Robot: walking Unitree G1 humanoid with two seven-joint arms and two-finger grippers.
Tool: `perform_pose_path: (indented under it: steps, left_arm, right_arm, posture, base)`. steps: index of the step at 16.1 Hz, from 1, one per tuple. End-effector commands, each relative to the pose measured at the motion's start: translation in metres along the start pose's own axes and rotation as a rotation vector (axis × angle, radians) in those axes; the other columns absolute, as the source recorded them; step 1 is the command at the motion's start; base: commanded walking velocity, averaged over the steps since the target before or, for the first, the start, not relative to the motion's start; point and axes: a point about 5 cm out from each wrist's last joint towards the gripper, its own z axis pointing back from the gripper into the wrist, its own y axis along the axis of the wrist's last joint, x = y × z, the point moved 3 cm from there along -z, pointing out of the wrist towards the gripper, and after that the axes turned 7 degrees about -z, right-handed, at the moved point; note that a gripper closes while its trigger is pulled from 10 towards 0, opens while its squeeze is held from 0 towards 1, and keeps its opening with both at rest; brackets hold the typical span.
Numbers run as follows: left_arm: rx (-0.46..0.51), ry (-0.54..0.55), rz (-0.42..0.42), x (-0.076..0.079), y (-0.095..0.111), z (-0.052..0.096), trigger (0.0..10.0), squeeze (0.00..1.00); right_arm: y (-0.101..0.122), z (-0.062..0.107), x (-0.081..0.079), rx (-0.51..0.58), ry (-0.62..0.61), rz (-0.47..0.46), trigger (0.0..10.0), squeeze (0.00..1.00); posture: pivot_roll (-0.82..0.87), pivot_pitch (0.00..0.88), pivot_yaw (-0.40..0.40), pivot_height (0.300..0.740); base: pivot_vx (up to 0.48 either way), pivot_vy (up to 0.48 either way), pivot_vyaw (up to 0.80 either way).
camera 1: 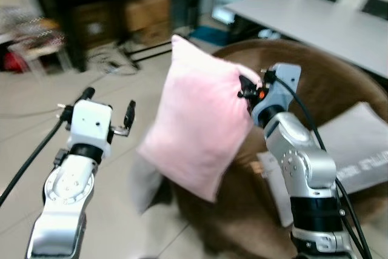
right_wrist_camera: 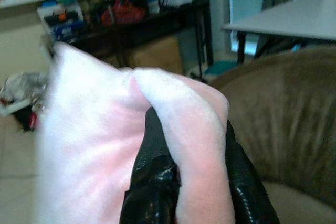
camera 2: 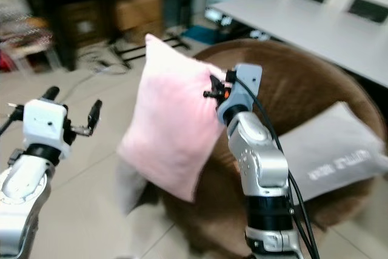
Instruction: Move the pillow to the sofa from floor
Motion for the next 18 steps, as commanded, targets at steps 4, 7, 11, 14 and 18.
perform_pose_path:
  steps: [4,7,11,14,18]
  left_arm:
    - [0.005,-0.009,-0.01,-0.001,0.001,-0.001,10.0,0.36]
    - [0.004,-0.009,-0.011,-0.001,0.001,0.0,10.0,0.35]
    - [0.003,-0.014,-0.011,-0.002,0.0,0.002,10.0,0.33]
    - [-0.024,-0.072,-0.026,0.002,-0.005,0.005,10.0,0.34]
    - [-0.05,-0.158,-0.044,0.004,-0.011,0.006,10.0,0.35]
  right_arm:
    - [0.009,0.001,-0.011,0.037,0.049,0.006,10.0,0.0]
    - [0.006,0.001,-0.016,0.022,0.08,0.011,10.0,0.0]
    - [0.01,-0.001,-0.039,0.022,0.226,0.028,10.0,0.0]
    - [0.005,-0.007,-0.066,-0.03,0.368,0.05,10.0,0.0]
    - [-0.001,-0.02,-0.099,-0.105,0.465,0.006,10.0,0.0]
  posture:
    - [0.01,0.0,-0.038,0.74]
    - [0.01,0.0,-0.042,0.74]
    - [0.02,0.0,-0.049,0.74]
    - [0.02,0.0,-0.044,0.74]
    - [0.01,0.0,-0.033,0.74]
  base:
    - [0.295,0.0,-0.8]
    - [0.294,0.0,-0.8]
    - [0.135,0.0,-0.4]
    - [0.0,0.0,0.0]
    - [0.0,0.0,0.0]
